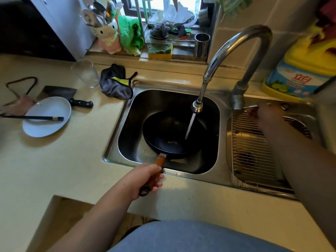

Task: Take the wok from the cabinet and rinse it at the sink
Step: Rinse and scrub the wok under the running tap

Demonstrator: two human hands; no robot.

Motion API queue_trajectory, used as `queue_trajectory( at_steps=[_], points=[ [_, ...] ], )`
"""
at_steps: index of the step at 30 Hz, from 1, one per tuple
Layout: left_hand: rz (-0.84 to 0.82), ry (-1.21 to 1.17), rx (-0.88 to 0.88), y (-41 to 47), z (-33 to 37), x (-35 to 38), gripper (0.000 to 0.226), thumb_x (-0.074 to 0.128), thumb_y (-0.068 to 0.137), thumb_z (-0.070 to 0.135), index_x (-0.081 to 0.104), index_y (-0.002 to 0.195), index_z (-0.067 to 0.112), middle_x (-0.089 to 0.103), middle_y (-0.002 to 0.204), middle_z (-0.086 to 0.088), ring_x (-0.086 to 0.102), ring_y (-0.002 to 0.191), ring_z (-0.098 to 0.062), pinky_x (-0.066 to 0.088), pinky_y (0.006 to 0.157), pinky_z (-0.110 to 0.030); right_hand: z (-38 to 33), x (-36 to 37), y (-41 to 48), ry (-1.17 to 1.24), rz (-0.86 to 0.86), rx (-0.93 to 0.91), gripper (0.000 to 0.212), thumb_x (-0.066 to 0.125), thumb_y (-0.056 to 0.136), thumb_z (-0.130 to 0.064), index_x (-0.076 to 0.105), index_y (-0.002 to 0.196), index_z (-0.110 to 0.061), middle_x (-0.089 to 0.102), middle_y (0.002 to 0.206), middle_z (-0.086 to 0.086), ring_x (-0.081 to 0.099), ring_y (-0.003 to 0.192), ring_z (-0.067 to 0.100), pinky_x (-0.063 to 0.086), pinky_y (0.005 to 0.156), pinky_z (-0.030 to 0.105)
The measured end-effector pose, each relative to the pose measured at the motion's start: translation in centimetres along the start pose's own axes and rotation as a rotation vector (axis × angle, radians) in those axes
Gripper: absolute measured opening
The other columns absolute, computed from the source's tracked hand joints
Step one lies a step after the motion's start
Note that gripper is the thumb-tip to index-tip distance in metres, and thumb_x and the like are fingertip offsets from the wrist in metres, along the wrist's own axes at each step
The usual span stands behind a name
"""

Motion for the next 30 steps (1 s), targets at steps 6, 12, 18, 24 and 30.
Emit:
queue_trajectory(
  at_steps=[6,12,18,24,30],
  points=[
    [-0.029,-0.007,0.044,-1.0,0.1,0.0,0.024,0.051,0.099,0.015,0.055,0.116,-0.002,0.061,0.080,-0.010,0.059,0.056,-0.014,0.047,0.043,-0.019,4.2,2.9,-5.9,0.026,-0.189,0.142,0.027,0.055,0.098,-0.025,0.059,0.120,-0.010,0.065,0.094,0.009,0.066,0.073,0.008,0.053,0.062,0.022],
    [0.043,0.127,0.068,-2.1,0.3,-0.3,0.010,0.054,0.096,0.017,0.059,0.100,0.009,0.057,0.067,-0.003,0.050,0.044,-0.010,0.037,0.037,-0.017,18.6,9.8,-21.4,-0.514,-0.714,0.479,0.037,0.058,0.096,-0.034,0.062,0.099,0.002,0.069,0.083,0.017,0.069,0.068,0.024,0.057,0.054,0.031],
    [0.139,0.355,0.135,-1.6,1.0,-0.7,0.014,0.056,0.086,0.012,0.056,0.097,0.005,0.049,0.066,-0.008,0.037,0.044,-0.013,0.026,0.041,-0.024,25.0,15.5,-24.9,-0.252,-0.701,0.757,0.027,0.057,0.095,-0.032,0.062,0.089,-0.006,0.062,0.069,0.011,0.058,0.063,0.024,0.051,0.067,0.035],
    [0.091,0.345,0.203,-1.9,0.2,-0.6,0.038,0.054,0.079,0.004,0.052,0.115,0.017,0.047,0.074,-0.010,0.041,0.049,-0.013,0.030,0.042,-0.024,26.0,16.5,-24.5,-0.102,-0.558,0.872,0.025,0.061,0.092,-0.020,0.065,0.073,-0.003,0.066,0.061,0.009,0.063,0.063,0.022,0.055,0.063,0.036],
    [0.060,0.399,0.314,-3.5,-0.4,-0.7,0.031,0.052,0.085,0.003,0.053,0.115,0.013,0.047,0.084,-0.015,0.043,0.058,-0.020,0.032,0.048,-0.031,25.9,15.9,-24.8,-0.128,-0.616,0.865,0.025,0.058,0.094,-0.019,0.060,0.074,-0.005,0.063,0.053,0.006,0.062,0.061,0.021,0.053,0.055,0.033]
  ],
)
Point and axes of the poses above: each hand's wrist, its own y-axis towards the middle knuckle, its own x-axis out of the palm, z = x × y, the point moved 9 cm from there along y, towards the middle knuckle
